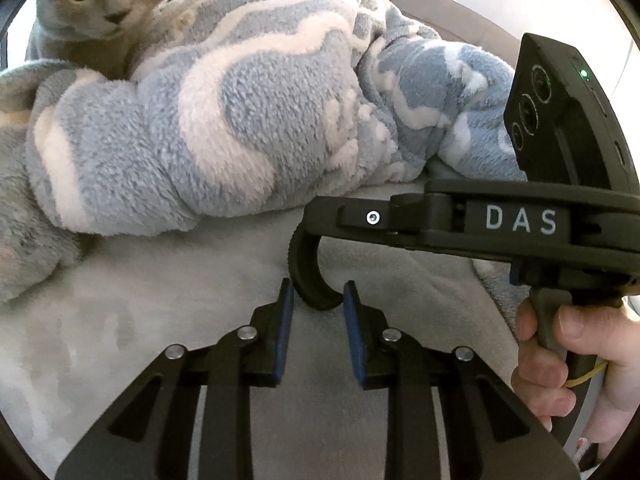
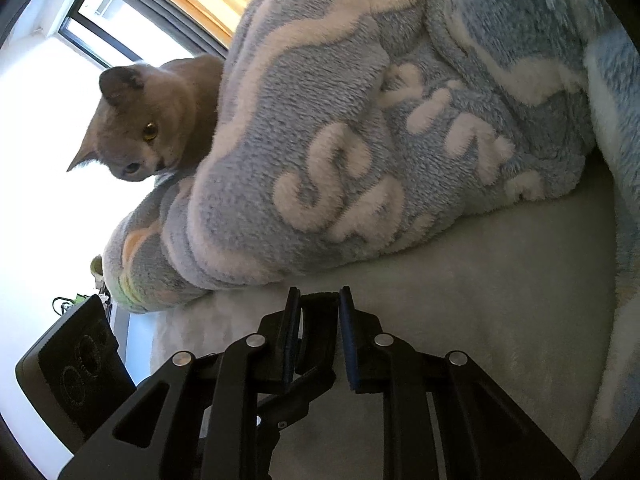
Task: Collect trash
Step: 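Lift the black strip with the right tool and carry it toward the bin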
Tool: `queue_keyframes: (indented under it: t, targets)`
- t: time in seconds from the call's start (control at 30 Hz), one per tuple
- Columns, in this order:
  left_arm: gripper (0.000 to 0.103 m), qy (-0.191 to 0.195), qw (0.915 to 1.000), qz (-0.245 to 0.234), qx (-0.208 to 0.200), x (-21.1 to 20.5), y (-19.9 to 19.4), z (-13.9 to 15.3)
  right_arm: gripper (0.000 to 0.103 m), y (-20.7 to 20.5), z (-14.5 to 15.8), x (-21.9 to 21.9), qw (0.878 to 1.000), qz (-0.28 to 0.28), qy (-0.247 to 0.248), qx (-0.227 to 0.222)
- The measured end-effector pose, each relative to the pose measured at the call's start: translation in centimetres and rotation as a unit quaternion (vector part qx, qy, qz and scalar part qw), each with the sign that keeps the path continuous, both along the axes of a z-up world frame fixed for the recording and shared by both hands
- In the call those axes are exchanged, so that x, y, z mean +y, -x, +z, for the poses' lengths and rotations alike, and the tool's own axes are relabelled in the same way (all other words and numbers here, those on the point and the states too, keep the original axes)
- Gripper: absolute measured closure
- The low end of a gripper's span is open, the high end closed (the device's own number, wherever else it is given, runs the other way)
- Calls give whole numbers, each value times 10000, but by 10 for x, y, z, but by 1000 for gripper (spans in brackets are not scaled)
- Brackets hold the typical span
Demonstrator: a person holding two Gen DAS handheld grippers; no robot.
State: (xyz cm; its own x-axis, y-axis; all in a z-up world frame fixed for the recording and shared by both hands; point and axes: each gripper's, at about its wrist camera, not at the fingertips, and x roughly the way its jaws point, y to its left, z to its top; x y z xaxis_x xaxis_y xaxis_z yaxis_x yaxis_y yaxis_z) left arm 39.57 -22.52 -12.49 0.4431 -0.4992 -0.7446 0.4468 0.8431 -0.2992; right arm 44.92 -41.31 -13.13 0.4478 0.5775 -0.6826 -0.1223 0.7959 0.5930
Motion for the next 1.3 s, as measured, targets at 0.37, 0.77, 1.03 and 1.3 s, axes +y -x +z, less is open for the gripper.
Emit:
queue_keyframes:
  t: [0.37,0.77,1.03,1.3]
  targets:
    - [76,-32,9998,117,-178,28,34,21,84,27,9,20,9999,68,-113,-109]
    - [76,-106,9986,348,-394,68,85,47,84,71,41,73,9987,315,-254,-320]
    - [76,-75,9980,539,-329,100,121,52,84,105,45,106,9977,521,-290,-312]
    - [76,-106,9965,772,-293,138,164,55,84,139,45,147,9960,774,-334,-294]
